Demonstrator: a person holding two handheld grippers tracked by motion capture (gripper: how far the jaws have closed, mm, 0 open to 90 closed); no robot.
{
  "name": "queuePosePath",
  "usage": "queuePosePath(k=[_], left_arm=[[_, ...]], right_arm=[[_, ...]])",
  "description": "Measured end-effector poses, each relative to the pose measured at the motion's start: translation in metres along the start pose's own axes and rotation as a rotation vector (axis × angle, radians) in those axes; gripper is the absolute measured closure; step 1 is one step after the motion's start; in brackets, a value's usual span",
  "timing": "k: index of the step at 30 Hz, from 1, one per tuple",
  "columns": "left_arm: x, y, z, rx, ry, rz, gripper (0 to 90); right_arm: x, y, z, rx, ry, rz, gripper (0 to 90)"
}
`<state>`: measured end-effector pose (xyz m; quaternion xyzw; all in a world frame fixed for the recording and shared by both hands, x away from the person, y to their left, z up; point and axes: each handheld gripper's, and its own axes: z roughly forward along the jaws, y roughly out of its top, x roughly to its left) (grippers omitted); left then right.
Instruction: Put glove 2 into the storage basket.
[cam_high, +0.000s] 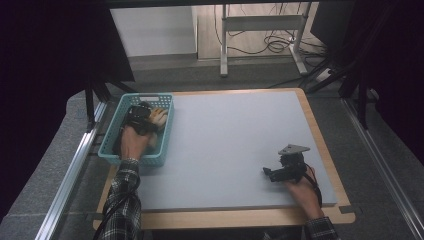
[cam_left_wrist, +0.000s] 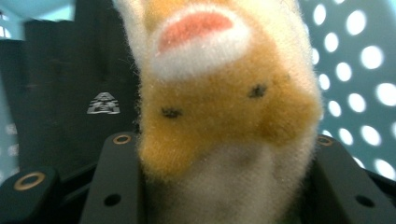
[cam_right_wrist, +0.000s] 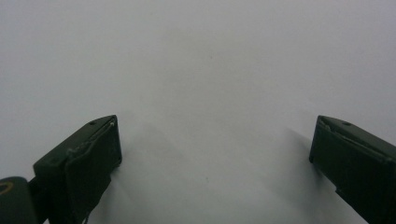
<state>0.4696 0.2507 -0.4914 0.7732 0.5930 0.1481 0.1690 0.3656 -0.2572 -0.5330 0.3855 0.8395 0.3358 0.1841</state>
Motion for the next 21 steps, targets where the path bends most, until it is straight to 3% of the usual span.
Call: queuePosePath(k=[3, 6, 9, 10, 13, 16, 18, 21], left_arm=[[-0.003, 0.003, 0.008, 0.037, 0.002, 0.020, 50.5], [-0.002, 0.003, 0.013, 0.063, -0.022, 0.021, 48.3], [-0.001, 0.002, 0.018, 0.098, -0.069, 0.032, 35.6], [-0.002, 0.002, 0.019, 0.103, -0.064, 0.046, 31.7], [-0.002, -0.001, 0.017, 0.096, -0.038, 0.053, 27.0], [0.003, -0.003, 0.013, 0.091, -0.038, 0.053, 15.2], [0.006, -0.004, 0.005, 0.065, -0.069, 0.045, 8.3], [0.007, -0.003, -0.008, 0.025, -0.097, 0.051, 6.1]], right_arm=[[0.000, 0.000, 0.000, 0.000, 0.000, 0.000, 1.9], [0.000, 0.000, 0.000, 0.000, 0.000, 0.000, 1.9], [0.000, 0.000, 0.000, 0.000, 0.000, 0.000, 1.9], [0.000, 0.000, 0.000, 0.000, 0.000, 0.000, 1.9], [0.000, 0.000, 0.000, 0.000, 0.000, 0.000, 1.9], [0.000, 0.000, 0.000, 0.000, 0.000, 0.000, 1.9], [0.000, 0.000, 0.000, 0.000, 0.000, 0.000, 1.9], [0.000, 0.000, 0.000, 0.000, 0.000, 0.000, 1.9]])
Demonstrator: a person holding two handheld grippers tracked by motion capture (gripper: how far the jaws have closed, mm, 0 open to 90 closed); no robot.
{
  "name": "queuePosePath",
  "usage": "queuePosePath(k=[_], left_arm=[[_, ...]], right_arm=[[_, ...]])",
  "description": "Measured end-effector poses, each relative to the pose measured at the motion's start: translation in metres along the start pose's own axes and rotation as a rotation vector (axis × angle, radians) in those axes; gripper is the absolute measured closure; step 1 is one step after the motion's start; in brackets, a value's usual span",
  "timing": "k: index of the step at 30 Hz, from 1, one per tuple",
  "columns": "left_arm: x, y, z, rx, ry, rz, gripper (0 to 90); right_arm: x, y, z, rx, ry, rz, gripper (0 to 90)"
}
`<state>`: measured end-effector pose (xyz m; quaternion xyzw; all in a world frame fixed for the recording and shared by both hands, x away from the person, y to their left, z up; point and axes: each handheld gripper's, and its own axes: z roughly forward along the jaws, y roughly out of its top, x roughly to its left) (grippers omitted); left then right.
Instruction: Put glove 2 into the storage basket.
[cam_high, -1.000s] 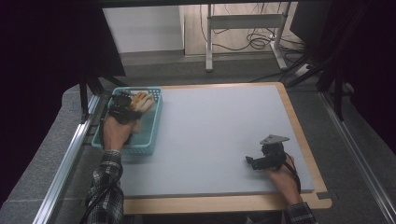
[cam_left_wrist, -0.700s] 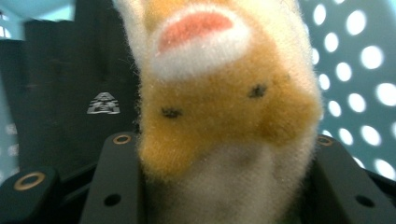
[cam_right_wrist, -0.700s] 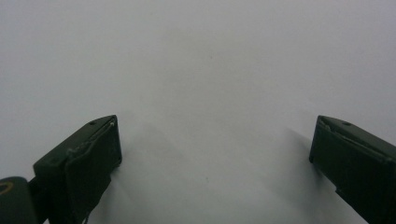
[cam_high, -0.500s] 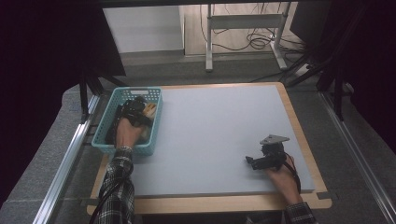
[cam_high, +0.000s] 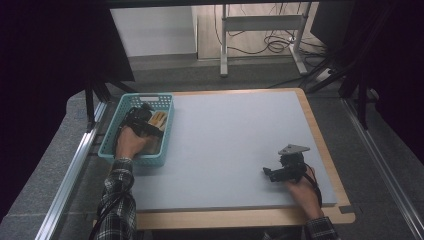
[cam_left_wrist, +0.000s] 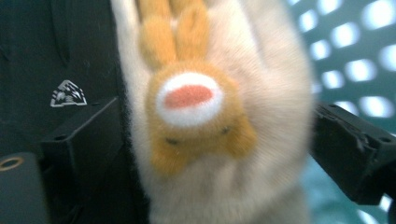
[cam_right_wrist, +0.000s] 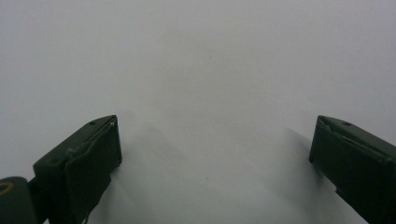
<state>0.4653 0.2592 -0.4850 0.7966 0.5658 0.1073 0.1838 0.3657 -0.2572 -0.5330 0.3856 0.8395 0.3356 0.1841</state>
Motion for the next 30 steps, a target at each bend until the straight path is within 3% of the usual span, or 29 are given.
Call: queuePosePath(k=[5, 11, 30], left_arm=[[-0.004, 0.002, -0.017, -0.069, -0.019, 0.004, 6.8], [-0.010, 0.000, -0.024, -0.132, -0.020, 0.039, 6.7], [-0.013, -0.019, -0.049, -0.238, -0.058, 0.059, 1.7]], right_arm=[[0.000, 0.000, 0.000, 0.000, 0.000, -0.001, 1.9], [0.000, 0.000, 0.000, 0.000, 0.000, 0.000, 1.9], [0.000, 0.000, 0.000, 0.001, -0.001, -0.001, 1.9]])
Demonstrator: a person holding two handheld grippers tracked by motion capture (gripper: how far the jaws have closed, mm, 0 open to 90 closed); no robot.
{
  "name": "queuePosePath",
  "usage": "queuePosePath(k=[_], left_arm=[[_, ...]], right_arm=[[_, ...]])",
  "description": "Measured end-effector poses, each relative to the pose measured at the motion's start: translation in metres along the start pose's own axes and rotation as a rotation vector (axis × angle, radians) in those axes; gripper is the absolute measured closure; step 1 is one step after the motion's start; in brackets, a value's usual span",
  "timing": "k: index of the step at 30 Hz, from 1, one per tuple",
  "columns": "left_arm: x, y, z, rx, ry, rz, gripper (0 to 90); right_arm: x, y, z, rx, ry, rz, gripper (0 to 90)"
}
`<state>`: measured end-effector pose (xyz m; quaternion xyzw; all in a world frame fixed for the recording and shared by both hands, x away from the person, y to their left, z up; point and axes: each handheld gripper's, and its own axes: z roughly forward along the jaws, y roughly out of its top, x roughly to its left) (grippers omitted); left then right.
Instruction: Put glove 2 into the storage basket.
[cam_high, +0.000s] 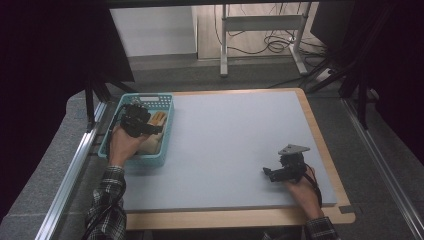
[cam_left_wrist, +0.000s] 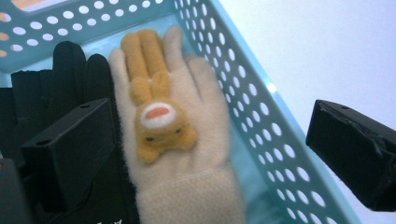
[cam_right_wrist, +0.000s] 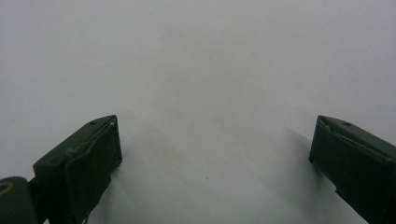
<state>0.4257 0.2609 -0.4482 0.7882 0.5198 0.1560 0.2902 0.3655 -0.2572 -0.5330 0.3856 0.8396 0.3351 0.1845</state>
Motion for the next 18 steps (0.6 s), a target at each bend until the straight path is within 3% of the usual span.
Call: queuePosePath(k=[11, 18], left_arm=[[-0.001, -0.010, -0.008, -0.015, 0.011, -0.003, 0.8], [-0.007, -0.015, -0.016, -0.035, 0.018, 0.036, 0.6]], right_arm=[[0.000, 0.000, 0.000, 0.000, 0.000, 0.000, 1.9], [0.000, 0.000, 0.000, 0.000, 0.000, -0.001, 1.9]])
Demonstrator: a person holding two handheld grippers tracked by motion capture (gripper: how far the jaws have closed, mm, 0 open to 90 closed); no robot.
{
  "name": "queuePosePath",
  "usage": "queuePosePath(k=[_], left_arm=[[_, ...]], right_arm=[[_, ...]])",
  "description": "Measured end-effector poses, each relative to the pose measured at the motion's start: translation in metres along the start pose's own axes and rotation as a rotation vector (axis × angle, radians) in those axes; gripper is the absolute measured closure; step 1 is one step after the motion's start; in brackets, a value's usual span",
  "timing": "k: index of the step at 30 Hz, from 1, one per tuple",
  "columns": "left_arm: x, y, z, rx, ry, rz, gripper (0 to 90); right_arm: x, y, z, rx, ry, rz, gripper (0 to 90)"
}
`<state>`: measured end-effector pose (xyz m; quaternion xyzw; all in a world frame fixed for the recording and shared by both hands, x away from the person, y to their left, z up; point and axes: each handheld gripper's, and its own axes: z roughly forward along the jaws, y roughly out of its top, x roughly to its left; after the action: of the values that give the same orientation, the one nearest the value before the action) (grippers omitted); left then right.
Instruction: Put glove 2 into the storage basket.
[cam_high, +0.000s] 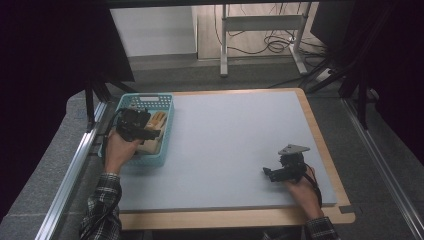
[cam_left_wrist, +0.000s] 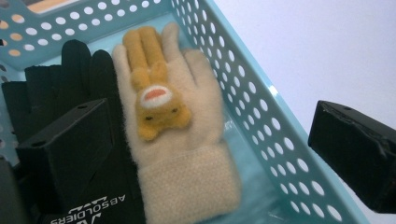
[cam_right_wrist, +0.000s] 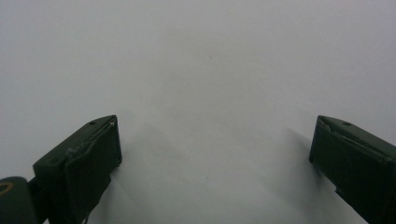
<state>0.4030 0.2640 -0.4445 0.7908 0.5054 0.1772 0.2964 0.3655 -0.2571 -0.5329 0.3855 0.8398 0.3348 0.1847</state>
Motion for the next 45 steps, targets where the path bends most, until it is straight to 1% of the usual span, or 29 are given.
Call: queuePosePath(k=[7, 12, 17, 26, 28, 29, 31, 36, 40, 44, 45], left_arm=[[-0.006, -0.006, -0.007, -0.017, 0.017, 0.026, 0.3], [-0.009, -0.010, -0.011, -0.025, 0.018, 0.036, 0.0], [-0.012, -0.014, -0.016, -0.042, 0.008, 0.035, 0.0], [-0.016, -0.020, -0.023, -0.053, -0.002, 0.034, 0.0], [-0.017, -0.021, -0.024, -0.052, -0.005, 0.041, 0.0], [-0.019, -0.022, -0.024, -0.052, -0.006, 0.038, 0.0], [-0.020, -0.023, -0.025, -0.054, -0.007, 0.048, 0.0], [-0.024, -0.027, -0.028, -0.066, -0.012, 0.056, 0.0], [-0.027, -0.031, -0.029, -0.076, -0.016, 0.055, 0.0], [-0.030, -0.033, -0.030, -0.088, -0.030, 0.053, 0.0], [-0.031, -0.034, -0.030, -0.089, -0.033, 0.062, 0.0]], right_arm=[[0.000, 0.000, 0.000, 0.000, 0.000, 0.000, 1.9], [0.000, 0.000, 0.000, 0.000, 0.000, 0.000, 1.9], [0.000, 0.000, 0.000, 0.000, 0.000, 0.000, 1.9], [0.000, 0.000, 0.000, 0.000, -0.001, -0.001, 1.9], [0.000, 0.000, 0.000, 0.000, -0.001, 0.000, 1.9], [0.000, 0.000, 0.000, 0.000, 0.000, -0.001, 1.9], [0.000, 0.000, 0.000, 0.000, -0.001, -0.001, 1.9], [0.000, 0.000, 0.000, 0.000, -0.001, -0.002, 1.9], [0.000, 0.000, 0.000, 0.000, 0.000, -0.001, 1.9], [0.000, 0.000, 0.000, -0.001, -0.001, 0.001, 1.9], [0.000, 0.000, 0.000, 0.000, -0.001, 0.001, 1.9]])
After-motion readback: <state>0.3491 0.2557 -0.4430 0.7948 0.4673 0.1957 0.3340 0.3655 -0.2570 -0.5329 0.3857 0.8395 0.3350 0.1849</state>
